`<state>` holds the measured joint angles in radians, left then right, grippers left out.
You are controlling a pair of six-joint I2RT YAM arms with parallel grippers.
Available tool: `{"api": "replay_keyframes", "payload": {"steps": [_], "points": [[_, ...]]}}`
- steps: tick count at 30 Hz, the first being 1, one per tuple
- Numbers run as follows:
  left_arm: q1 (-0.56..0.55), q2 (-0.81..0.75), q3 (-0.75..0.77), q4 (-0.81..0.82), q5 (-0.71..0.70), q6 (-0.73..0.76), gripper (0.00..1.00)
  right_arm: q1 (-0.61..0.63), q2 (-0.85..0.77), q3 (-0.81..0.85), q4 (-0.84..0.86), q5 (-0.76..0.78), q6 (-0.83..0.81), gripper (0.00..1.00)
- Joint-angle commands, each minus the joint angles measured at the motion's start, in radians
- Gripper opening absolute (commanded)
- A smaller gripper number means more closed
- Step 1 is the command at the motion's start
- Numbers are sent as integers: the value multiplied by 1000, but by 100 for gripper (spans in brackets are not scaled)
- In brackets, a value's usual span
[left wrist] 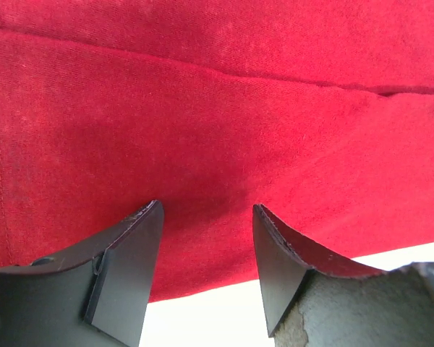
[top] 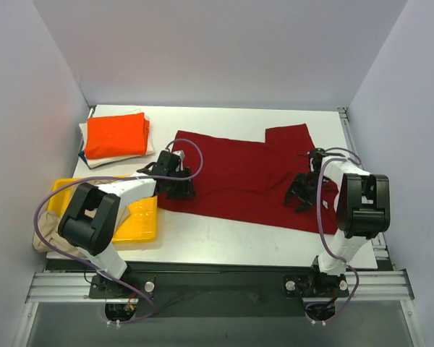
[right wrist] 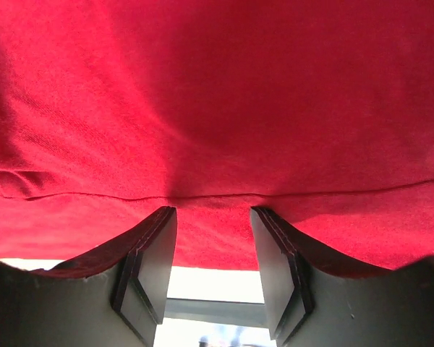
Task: Fold and stack the t-shirts
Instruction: Fold the flattened tshirt in 1/3 of the way
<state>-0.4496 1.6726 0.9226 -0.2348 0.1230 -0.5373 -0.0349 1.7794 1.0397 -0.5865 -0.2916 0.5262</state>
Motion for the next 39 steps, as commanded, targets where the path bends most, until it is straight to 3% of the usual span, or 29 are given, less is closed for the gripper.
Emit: {"api": "replay_keyframes", "payload": {"steps": [1,20,26,39], "points": [[-18,-1,-39,28,-16,23,63,-54,-23,-78,1,17,-14,47],[-176,-210,-267,-34,-8,-131,63,-252,-143,-282,-15,11,-57,48],[-258,-266,-329,-57,-9,-181,63,-263,-185,-296,-39,2,-49,49],[-294,-402,-403,-138,-16,-219,63,-296,-255,-377,-82,6,-11,49]]}}
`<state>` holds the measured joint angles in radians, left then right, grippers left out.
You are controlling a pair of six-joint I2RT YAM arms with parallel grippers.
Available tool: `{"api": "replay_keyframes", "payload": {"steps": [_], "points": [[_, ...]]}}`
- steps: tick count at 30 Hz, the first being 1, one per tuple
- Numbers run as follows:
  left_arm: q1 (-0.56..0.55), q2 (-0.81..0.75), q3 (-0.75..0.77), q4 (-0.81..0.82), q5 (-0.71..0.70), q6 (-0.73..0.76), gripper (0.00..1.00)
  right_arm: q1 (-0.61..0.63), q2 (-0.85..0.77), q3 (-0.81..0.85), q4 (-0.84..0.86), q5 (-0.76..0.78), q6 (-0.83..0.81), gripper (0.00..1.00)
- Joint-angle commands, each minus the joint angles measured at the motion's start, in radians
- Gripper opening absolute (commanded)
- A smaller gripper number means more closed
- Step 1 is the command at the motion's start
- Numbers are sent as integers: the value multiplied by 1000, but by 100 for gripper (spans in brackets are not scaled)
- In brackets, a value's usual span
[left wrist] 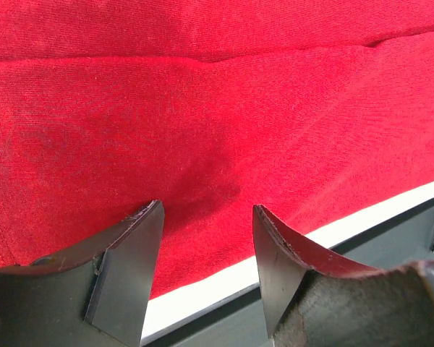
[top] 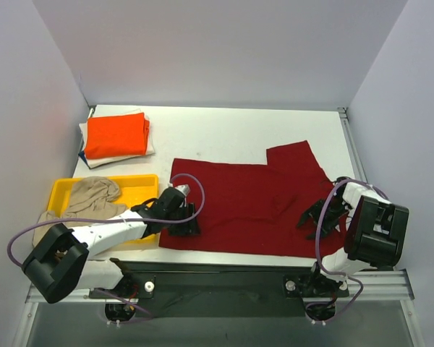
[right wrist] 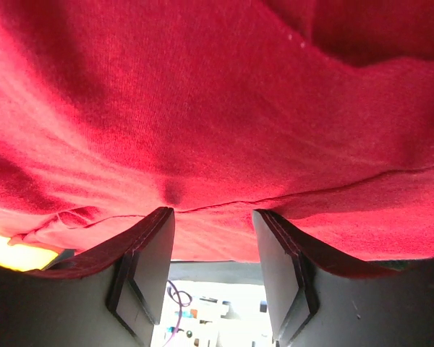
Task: Fold and stack the t-shirts
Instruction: Fold the flattened tshirt in 1/3 of the way
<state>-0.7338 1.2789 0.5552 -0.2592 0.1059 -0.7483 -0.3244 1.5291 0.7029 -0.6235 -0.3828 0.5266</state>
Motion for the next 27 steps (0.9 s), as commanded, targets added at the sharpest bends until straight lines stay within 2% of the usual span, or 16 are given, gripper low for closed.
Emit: {"api": "replay_keyframes", "payload": {"steps": [1,11,15,19,22,27], "points": [[-13,-13,-35,-117,5,-5,63,-8,-4,-42,-50,97,-11,49],[-15,-95,103,-276,0,33,64,-7,-105,56,-162,82,-23,49],[-9,-125,208,-333,-14,38,66,-7,-173,193,-217,58,-46,49],[30,-125,267,-330,-35,47,69,1,-182,409,-207,97,-79,49],[92,-105,297,-328,-38,58,69,16,-124,548,-155,133,-102,49],[187,-125,344,-327,-38,75,69,82,89,780,-107,185,-131,49]]}}
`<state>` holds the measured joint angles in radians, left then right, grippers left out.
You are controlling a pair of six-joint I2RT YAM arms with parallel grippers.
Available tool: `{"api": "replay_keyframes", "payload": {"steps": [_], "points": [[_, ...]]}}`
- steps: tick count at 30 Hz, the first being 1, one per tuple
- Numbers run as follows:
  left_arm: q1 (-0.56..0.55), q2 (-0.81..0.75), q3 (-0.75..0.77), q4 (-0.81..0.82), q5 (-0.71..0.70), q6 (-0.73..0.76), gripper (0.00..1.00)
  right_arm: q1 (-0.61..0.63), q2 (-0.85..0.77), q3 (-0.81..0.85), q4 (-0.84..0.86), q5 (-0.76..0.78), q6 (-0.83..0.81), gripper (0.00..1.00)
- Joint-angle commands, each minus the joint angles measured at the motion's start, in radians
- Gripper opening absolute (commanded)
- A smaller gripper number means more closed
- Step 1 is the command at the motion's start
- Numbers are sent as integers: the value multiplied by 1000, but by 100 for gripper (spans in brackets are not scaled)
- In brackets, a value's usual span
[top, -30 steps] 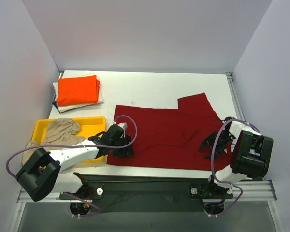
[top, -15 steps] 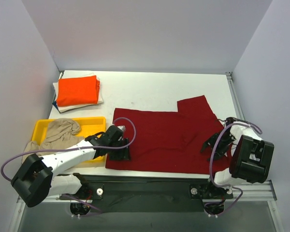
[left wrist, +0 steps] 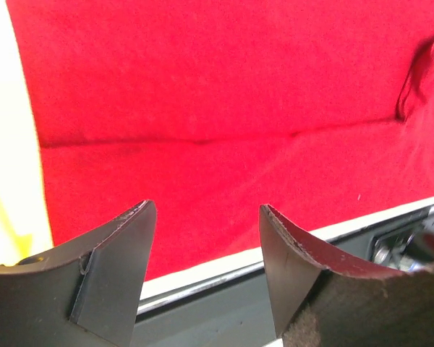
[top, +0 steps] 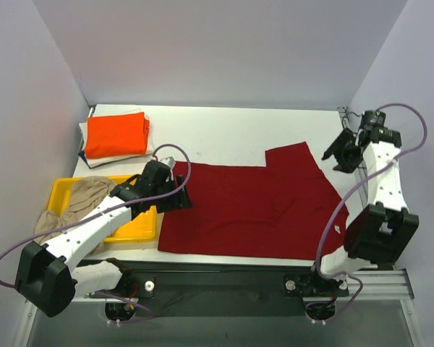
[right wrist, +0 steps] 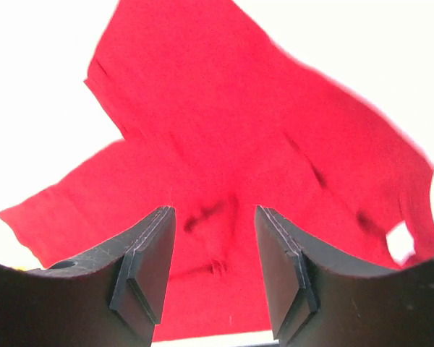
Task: Fold and stack the t-shirts
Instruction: Fold the flattened tshirt in 1/3 of the way, then grap the side of the flattened tshirt furthest away from the robot with both arms
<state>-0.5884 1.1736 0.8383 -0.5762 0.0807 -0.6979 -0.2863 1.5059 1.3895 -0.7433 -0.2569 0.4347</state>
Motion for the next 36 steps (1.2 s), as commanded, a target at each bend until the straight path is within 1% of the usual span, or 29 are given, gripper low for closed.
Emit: {"api": "replay_keyframes", "payload": {"steps": [1,2,4,5,8,9,13,20,25,36], "points": [[53,-26,67,-8,-13,26,69,59,144,124,33,73,-42,48],[62,-40,70,-10,-13,28,70,84,212,196,39,80,-44,48],[88,-52,70,-20,-13,26,70,108,276,256,64,97,-47,48],[91,-67,64,-22,-13,20,70,116,340,305,73,99,-48,48],[105,-101,48,-33,-16,2,70,137,459,376,99,104,-51,47],[108,-114,45,-37,-16,-2,70,142,486,420,110,107,-57,47],[117,-175,33,-79,-42,-20,70,150,597,493,140,154,-102,45],[127,-229,10,-129,-58,-46,70,154,691,539,193,225,-131,41],[130,-235,8,-145,-64,-55,71,164,761,563,206,214,-146,39],[134,-258,5,-203,-71,-71,71,184,864,649,232,215,-165,39]]}}
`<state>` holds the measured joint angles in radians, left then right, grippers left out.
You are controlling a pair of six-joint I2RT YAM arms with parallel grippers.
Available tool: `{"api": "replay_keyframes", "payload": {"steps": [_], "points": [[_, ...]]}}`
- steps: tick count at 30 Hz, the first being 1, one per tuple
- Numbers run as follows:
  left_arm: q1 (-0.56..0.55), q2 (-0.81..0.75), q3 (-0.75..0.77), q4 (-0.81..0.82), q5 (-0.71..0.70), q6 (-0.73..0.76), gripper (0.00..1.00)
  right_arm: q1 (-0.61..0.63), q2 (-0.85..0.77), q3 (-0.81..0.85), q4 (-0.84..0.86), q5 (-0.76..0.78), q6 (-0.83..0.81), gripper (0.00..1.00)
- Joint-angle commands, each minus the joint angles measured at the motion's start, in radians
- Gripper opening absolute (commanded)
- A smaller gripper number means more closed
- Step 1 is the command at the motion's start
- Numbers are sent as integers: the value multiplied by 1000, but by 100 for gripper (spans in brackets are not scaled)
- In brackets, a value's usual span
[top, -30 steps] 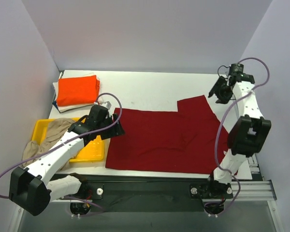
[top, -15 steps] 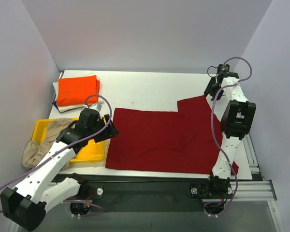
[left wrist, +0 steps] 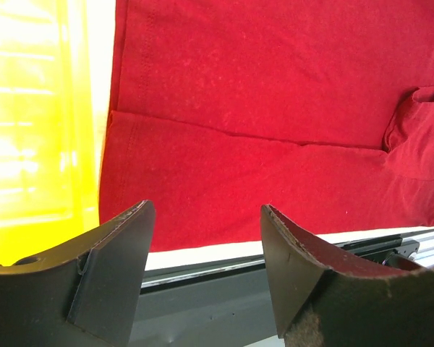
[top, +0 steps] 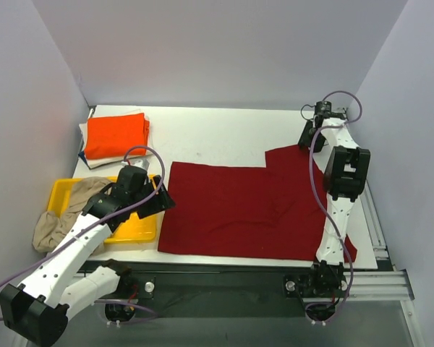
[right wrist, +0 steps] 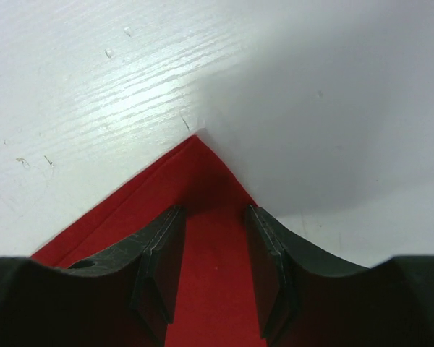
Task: Fold and stack the t-shirts
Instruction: Grap the side of the flattened tshirt furthest away from the robot with both arms
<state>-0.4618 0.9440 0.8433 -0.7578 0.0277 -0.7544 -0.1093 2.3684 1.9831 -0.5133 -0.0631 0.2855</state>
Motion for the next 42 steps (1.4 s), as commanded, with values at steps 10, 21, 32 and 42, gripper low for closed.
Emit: {"api": "replay_keyframes", "payload": {"steps": [10,21,32,42], "points": [[8,-25,-10,-31,-20,-17,71,7,25,98,28,39,-37,40],[8,-19,-10,-28,-18,-16,71,8,81,122,15,13,-34,39],[32,45,25,-23,-55,62,71,8,92,114,-2,32,-39,10],[179,468,312,147,-52,344,63,-7,22,23,-2,43,-63,0]]}}
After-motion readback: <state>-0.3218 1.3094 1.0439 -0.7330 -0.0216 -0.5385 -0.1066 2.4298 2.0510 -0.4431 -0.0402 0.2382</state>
